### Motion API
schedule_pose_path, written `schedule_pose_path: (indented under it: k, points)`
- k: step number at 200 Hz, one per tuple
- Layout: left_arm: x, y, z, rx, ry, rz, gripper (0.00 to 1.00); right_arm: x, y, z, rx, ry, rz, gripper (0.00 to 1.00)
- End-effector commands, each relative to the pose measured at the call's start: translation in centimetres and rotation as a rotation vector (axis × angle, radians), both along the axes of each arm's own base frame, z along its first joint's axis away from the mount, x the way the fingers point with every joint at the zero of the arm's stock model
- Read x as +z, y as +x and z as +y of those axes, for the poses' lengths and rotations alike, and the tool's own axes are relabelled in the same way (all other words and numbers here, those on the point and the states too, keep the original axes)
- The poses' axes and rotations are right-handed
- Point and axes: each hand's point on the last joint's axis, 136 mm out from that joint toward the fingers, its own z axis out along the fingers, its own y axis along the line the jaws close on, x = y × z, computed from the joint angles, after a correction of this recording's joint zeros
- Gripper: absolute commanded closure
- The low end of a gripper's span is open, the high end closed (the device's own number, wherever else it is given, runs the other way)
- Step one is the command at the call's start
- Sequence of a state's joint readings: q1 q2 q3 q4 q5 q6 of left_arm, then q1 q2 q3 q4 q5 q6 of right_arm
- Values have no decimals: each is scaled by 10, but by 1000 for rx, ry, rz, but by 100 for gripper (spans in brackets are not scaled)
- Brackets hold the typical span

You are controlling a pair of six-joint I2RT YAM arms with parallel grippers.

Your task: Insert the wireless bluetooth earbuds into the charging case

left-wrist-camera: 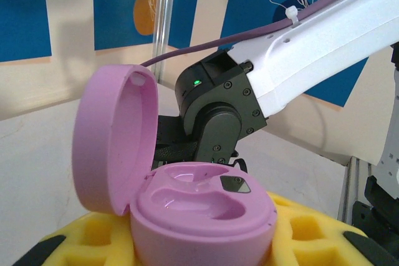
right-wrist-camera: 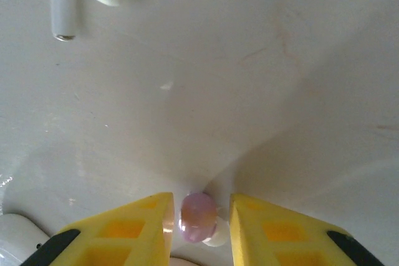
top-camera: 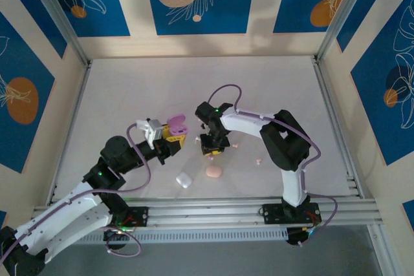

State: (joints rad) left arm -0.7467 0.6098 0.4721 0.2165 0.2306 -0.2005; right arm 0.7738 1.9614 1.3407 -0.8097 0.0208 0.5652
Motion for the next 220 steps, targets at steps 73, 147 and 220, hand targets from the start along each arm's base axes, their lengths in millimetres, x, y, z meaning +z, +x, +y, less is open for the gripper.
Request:
schedule_pose_path:
  k: [73, 147, 220]
  points:
    - [22, -3, 4, 6, -43, -46, 73, -11, -11, -5, 56, -114, 34, 75]
    - [23, -3, 4, 12, -40, -52, 73, 88, -4, 14, -37, 443, -37, 80]
    - [25, 4, -3, 8, -15, -100, 73, 251, -13, -14, 25, 1280, 92, 80]
